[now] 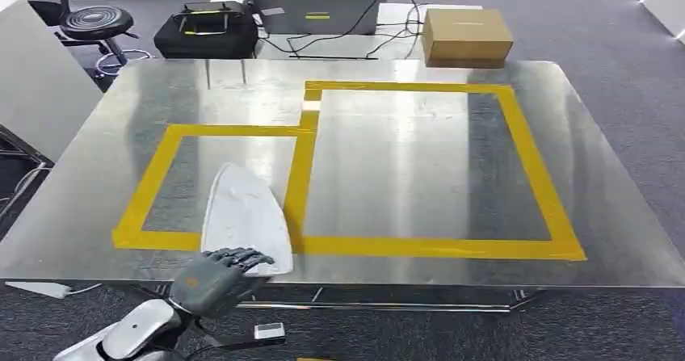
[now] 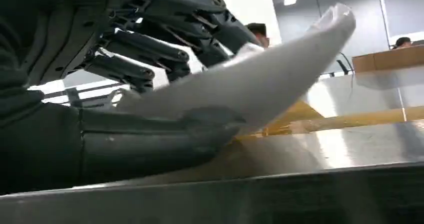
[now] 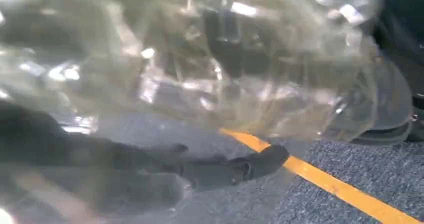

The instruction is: Take the parts from the cabinet and place them on the table.

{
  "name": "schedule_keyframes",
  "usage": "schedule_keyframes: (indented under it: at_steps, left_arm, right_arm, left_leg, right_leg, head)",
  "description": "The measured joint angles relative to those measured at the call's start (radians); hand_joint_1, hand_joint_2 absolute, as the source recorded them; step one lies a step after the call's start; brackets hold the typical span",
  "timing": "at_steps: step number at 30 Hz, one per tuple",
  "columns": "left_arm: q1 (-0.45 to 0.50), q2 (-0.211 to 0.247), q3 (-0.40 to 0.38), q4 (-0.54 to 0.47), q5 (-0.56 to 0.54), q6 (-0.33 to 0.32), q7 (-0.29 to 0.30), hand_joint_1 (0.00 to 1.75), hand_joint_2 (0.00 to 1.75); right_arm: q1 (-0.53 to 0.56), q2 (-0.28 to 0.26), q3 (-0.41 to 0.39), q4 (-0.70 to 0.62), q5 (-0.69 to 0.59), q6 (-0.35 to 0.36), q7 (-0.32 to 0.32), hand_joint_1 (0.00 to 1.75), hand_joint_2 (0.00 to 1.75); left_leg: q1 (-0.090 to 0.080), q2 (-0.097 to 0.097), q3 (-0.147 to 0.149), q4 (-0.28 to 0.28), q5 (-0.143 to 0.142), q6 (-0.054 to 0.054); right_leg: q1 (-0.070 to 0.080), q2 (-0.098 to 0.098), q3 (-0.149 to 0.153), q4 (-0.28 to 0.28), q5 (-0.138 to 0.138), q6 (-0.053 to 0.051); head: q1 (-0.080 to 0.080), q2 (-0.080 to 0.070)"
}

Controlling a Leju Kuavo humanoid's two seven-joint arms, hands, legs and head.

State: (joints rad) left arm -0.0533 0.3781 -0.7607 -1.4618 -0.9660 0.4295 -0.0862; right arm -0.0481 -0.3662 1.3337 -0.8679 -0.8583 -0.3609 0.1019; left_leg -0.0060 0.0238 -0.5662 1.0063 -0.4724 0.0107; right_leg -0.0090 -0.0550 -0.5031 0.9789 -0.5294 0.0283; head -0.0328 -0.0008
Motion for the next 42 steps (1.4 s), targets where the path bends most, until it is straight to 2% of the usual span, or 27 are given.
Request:
schedule_keyframes:
  at_steps: [7, 27, 35, 42]
  left_arm:
    - [-0.015, 0.0, 0.01, 0.006, 0.044, 0.002, -0.001, 0.0, 0.0]
    - [-0.014, 0.002, 0.06, -0.008, 0.033, 0.059, 0.003, 0.0, 0.0]
    - [0.007, 0.004, 0.104, -0.035, 0.021, 0.108, 0.02, 0.0, 0.0]
    - [0.047, 0.021, 0.146, -0.06, 0.025, 0.101, 0.033, 0.0, 0.0]
  right_arm:
    - [0.015, 0.005, -0.035, 0.003, 0.024, 0.007, 0.0, 0.0, 0.0]
    - [0.035, 0.007, -0.077, 0.005, 0.037, 0.005, 0.007, 0.0, 0.0]
    - [0.051, 0.007, -0.092, 0.003, 0.035, -0.014, 0.007, 0.0, 0.0]
    - [0.065, 0.007, -0.092, -0.006, 0.027, -0.035, 0.007, 0.0, 0.0]
  left_leg:
    - [0.0, 0.0, 0.0, 0.0, 0.0, 0.0]
    - [0.0, 0.0, 0.0, 0.0, 0.0, 0.0]
    - [-0.001, 0.0, 0.0, 0.001, 0.0, 0.0]
    - [-0.006, 0.0, 0.0, 0.003, -0.004, 0.005]
  right_leg:
    - [0.0, 0.0, 0.001, 0.0, 0.0, 0.0]
    - [0.0, 0.0, 0.001, 0.0, 0.0, 0.0]
    - [-0.001, 0.0, 0.001, -0.001, 0.0, 0.001]
    - [-0.005, 0.0, 0.001, -0.001, 0.001, 0.005]
  head:
    - [0.0, 0.0]
    - [0.0, 0.0]
    - [0.0, 0.0]
    - [0.0, 0.0]
